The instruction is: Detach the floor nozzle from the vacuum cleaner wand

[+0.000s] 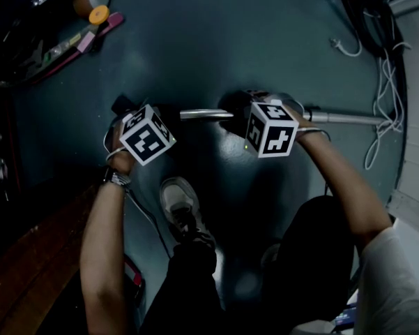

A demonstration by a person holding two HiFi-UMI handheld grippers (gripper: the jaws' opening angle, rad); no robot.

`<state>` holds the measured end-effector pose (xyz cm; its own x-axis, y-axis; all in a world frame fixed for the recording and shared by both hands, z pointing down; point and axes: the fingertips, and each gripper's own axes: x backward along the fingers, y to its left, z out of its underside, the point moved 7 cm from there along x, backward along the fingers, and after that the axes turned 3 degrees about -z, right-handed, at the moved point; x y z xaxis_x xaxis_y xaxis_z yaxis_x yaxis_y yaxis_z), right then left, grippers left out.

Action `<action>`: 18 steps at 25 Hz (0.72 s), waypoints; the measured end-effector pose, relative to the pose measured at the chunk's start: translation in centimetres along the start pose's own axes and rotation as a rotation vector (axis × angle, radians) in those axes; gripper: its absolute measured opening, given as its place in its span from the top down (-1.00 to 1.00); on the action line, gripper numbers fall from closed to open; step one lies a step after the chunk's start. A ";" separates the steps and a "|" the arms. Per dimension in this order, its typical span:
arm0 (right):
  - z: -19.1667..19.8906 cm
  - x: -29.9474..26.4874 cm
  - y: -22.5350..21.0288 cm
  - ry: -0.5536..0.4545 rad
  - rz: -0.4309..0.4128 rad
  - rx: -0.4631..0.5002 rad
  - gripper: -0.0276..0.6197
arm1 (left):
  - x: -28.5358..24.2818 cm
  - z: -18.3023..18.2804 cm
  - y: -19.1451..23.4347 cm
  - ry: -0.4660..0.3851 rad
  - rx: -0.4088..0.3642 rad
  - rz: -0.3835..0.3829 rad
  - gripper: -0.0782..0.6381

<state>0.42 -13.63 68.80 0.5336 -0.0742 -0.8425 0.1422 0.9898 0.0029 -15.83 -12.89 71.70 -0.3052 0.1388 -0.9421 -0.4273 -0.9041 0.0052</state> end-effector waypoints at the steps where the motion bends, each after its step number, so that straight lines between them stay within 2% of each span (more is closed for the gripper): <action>1: -0.1 0.0 0.0 0.003 0.003 -0.002 0.39 | 0.1 -0.1 0.0 0.005 -0.002 -0.002 0.17; 6: -0.3 -0.6 0.2 0.044 -0.003 -0.015 0.38 | 0.2 0.0 -0.3 0.025 -0.006 -0.029 0.17; 11: 0.6 -1.4 0.0 0.095 -0.009 -0.033 0.38 | 1.6 -0.7 -0.8 -0.004 -0.020 -0.079 0.17; 13: 1.1 -1.4 0.0 0.092 -0.030 -0.060 0.40 | 2.1 -0.8 -0.9 -0.019 -0.032 -0.119 0.16; 15: 1.1 -1.3 0.3 0.089 -0.053 -0.050 0.54 | 2.4 -0.7 -1.1 -0.037 -0.046 -0.166 0.16; 18: 1.1 -1.3 0.4 0.090 -0.063 -0.035 0.58 | 2.7 -0.8 -1.5 -0.074 -0.093 -0.272 0.14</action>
<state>0.70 -13.25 70.43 0.4469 -0.1265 -0.8856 0.1427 0.9874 -0.0690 -15.29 -11.48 68.86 -0.2530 0.4067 -0.8778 -0.4234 -0.8624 -0.2775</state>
